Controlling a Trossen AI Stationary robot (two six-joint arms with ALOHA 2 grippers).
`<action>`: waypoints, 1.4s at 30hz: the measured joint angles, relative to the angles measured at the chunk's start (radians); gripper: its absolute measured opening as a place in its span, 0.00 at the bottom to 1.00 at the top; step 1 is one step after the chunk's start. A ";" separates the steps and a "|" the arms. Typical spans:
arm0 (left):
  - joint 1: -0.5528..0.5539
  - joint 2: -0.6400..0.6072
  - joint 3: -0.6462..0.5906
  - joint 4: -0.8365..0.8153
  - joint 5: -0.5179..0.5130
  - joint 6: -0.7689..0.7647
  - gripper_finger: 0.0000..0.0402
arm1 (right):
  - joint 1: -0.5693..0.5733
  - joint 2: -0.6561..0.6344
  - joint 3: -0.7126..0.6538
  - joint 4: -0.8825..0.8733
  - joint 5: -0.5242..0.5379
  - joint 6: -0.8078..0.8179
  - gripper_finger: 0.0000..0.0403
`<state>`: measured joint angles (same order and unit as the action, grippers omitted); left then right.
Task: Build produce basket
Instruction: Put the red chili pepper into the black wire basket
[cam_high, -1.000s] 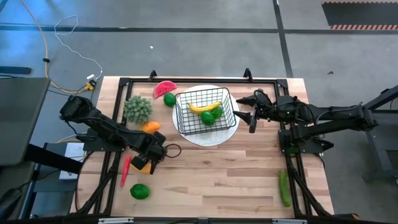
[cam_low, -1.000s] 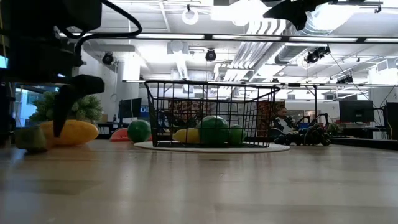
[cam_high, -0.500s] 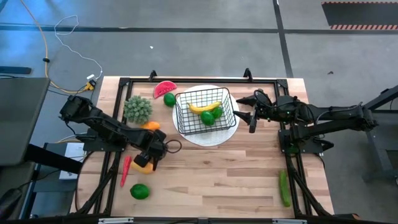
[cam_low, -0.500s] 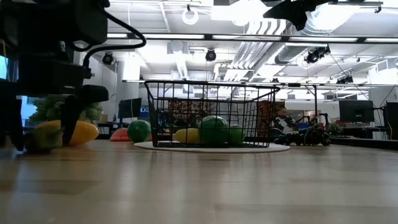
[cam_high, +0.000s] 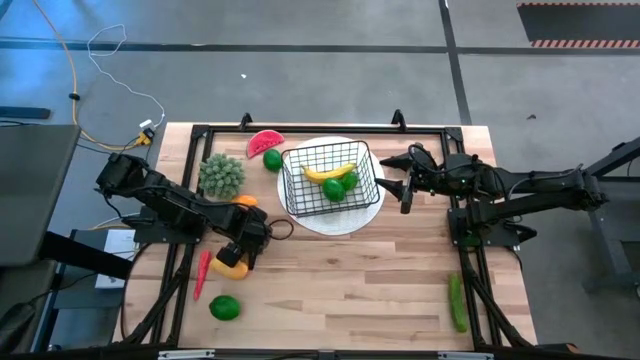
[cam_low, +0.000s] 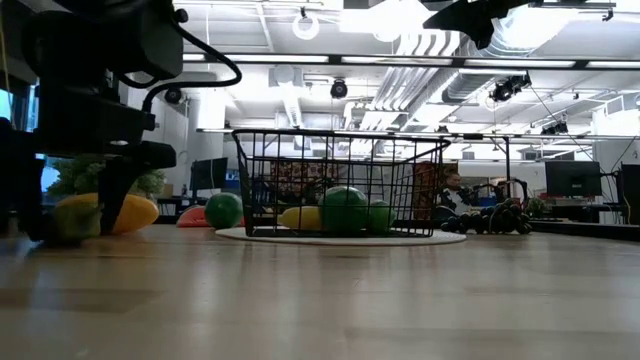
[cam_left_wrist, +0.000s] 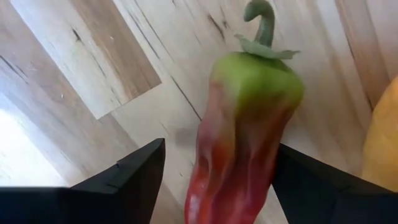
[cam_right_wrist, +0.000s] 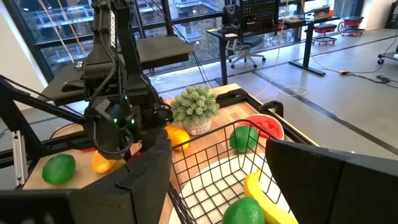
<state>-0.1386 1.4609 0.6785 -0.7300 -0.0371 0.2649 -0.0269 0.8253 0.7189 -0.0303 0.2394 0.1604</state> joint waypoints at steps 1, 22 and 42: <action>0.002 0.000 0.000 0.000 0.000 0.000 0.62 | 0.000 0.000 0.000 0.000 0.000 0.000 0.62; 0.003 0.000 0.145 -0.175 0.000 -0.023 0.33 | 0.000 0.000 0.000 0.000 0.000 0.000 0.62; 0.271 -0.214 0.576 0.355 0.350 -0.258 0.33 | 0.000 0.000 0.000 0.001 0.001 0.050 0.62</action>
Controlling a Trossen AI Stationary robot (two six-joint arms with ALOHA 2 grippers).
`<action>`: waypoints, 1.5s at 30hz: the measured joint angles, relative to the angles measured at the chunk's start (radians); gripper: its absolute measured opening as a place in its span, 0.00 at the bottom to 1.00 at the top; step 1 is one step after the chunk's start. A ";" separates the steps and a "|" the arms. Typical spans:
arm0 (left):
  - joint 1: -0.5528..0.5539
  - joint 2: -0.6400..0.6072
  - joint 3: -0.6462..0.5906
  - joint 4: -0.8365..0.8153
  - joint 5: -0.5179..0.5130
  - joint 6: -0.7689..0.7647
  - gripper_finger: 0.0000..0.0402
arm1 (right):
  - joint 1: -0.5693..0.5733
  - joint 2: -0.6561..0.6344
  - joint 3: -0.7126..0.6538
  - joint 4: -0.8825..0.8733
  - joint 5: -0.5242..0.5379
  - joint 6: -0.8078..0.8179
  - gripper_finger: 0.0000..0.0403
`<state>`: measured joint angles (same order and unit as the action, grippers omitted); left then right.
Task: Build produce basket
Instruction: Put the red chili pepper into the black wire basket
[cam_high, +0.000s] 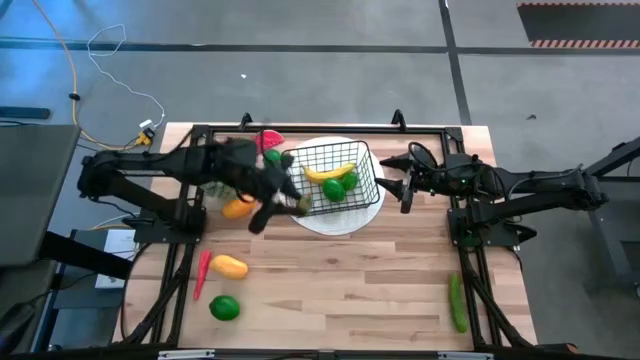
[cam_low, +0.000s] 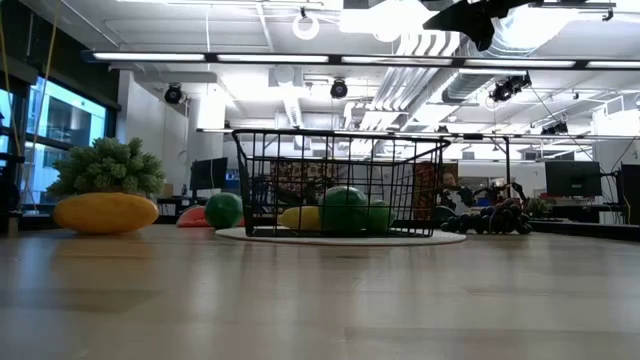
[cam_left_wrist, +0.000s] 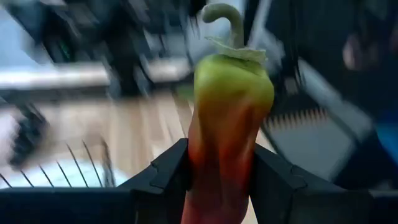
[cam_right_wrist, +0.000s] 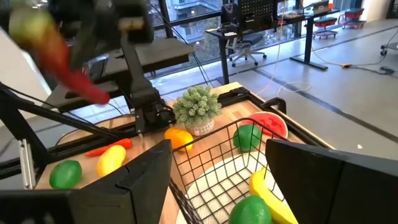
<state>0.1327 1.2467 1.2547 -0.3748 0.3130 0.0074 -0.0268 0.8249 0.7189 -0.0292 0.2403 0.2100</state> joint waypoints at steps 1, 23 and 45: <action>0.018 -0.016 -0.029 0.063 -0.001 -0.024 0.33 | 0.000 0.000 0.000 0.000 0.000 0.000 0.62; 0.075 -0.056 -0.527 1.003 -0.177 -0.333 0.33 | 0.001 0.000 0.000 0.102 -0.090 0.000 0.62; 0.199 0.186 0.063 -0.110 -0.491 -0.290 0.33 | 0.001 0.000 0.000 0.068 -0.058 -0.001 0.62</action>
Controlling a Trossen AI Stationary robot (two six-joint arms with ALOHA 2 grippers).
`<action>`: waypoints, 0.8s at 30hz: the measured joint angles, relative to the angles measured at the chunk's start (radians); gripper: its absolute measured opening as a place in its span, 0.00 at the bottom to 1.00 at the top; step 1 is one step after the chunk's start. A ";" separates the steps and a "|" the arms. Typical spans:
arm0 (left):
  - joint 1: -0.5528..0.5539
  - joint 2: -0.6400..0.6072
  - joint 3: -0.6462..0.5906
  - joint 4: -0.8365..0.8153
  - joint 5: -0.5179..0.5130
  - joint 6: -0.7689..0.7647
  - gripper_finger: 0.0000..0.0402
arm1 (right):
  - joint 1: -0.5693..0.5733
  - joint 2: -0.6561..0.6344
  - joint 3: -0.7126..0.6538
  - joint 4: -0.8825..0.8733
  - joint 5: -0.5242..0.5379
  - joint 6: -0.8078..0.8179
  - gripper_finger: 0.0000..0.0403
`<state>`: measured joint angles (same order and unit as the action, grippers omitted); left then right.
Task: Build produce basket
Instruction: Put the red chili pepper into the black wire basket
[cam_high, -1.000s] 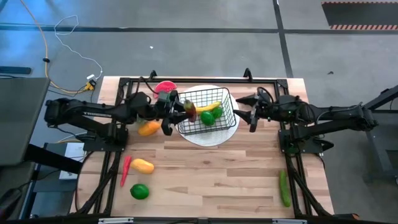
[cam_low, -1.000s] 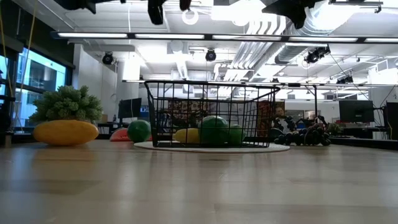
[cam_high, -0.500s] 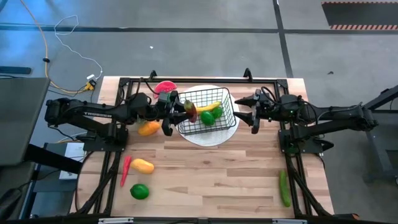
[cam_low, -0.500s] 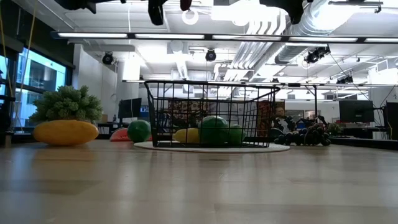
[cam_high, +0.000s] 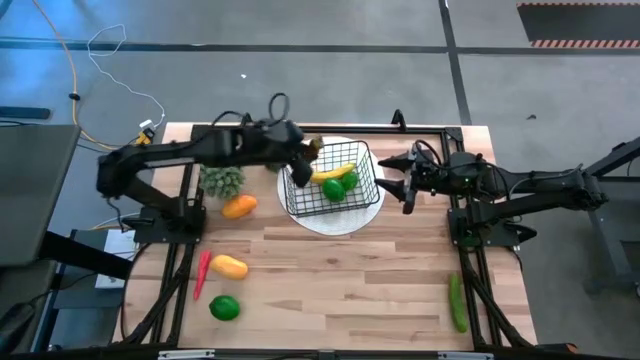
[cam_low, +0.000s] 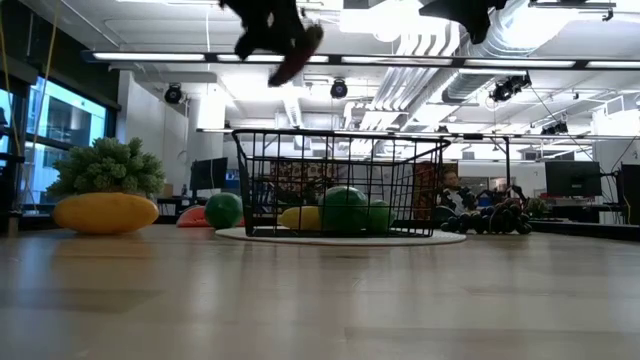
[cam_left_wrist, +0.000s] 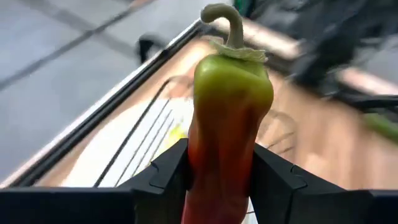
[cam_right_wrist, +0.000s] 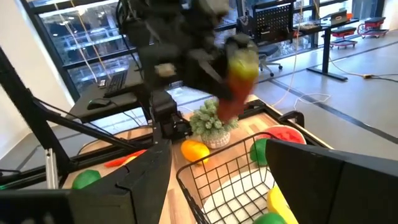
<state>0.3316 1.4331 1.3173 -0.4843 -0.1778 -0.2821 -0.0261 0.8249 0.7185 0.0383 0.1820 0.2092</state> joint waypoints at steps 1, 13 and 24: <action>0.011 0.029 0.002 -0.004 -0.002 -0.034 0.33 | 0.000 0.000 0.000 0.000 0.000 0.000 0.62; 0.029 0.317 0.003 -0.036 0.031 -0.438 0.33 | 0.000 0.000 0.000 -0.009 0.000 0.027 0.62; -0.021 0.344 0.003 -0.104 -0.347 -0.806 0.33 | 0.000 0.000 0.000 -0.013 -0.001 0.030 0.62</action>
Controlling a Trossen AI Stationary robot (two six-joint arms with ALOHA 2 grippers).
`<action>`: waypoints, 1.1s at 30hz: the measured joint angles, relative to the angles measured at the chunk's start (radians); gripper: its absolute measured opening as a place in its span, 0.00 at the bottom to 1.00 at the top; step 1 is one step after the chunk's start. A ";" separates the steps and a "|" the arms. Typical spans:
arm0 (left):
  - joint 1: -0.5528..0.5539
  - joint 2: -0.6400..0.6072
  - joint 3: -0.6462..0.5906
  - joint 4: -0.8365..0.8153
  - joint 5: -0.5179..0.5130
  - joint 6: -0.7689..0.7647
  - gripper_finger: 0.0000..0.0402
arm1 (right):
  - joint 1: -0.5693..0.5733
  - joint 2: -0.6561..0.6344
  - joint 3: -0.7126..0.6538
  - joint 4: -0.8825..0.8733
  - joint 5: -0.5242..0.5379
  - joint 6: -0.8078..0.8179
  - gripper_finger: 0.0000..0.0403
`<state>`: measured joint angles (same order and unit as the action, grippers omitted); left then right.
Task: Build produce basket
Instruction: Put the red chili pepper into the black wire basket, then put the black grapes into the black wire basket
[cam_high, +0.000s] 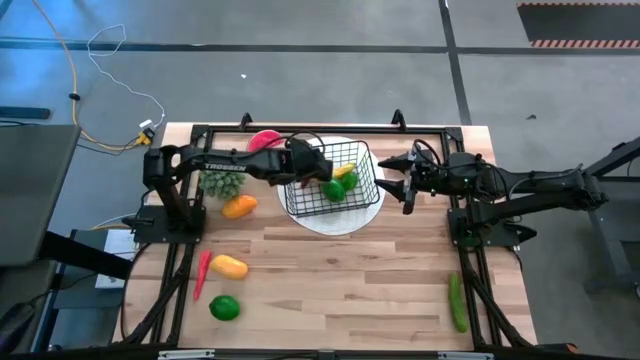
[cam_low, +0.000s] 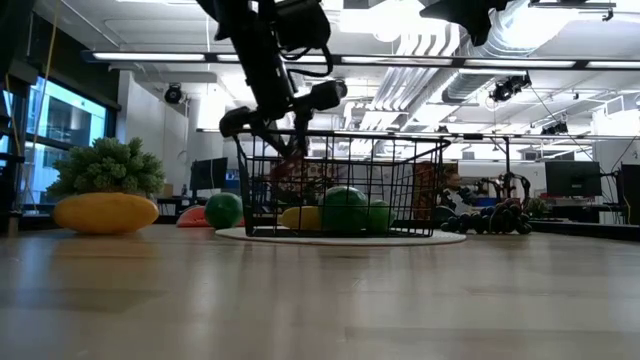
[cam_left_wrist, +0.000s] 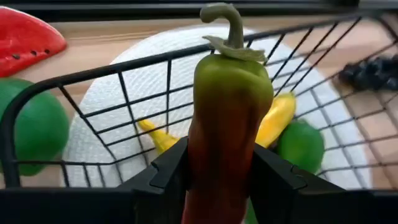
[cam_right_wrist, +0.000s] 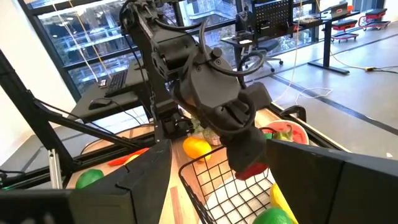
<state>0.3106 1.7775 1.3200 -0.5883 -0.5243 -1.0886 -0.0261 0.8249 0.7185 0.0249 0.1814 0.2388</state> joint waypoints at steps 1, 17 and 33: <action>0.000 0.000 0.000 0.003 0.001 -0.004 0.33 | 0.000 0.000 0.000 0.000 0.000 0.000 0.62; -0.016 0.017 0.000 -0.027 0.010 0.061 0.34 | 0.000 0.000 0.000 -0.003 0.000 -0.002 0.62; -0.030 0.017 0.000 -0.051 0.014 0.063 0.51 | 0.000 0.000 0.000 -0.021 -0.001 0.023 0.62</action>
<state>0.2809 1.7947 1.3197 -0.6389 -0.5105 -1.0256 -0.0259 0.8249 0.7185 0.0040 0.1806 0.2619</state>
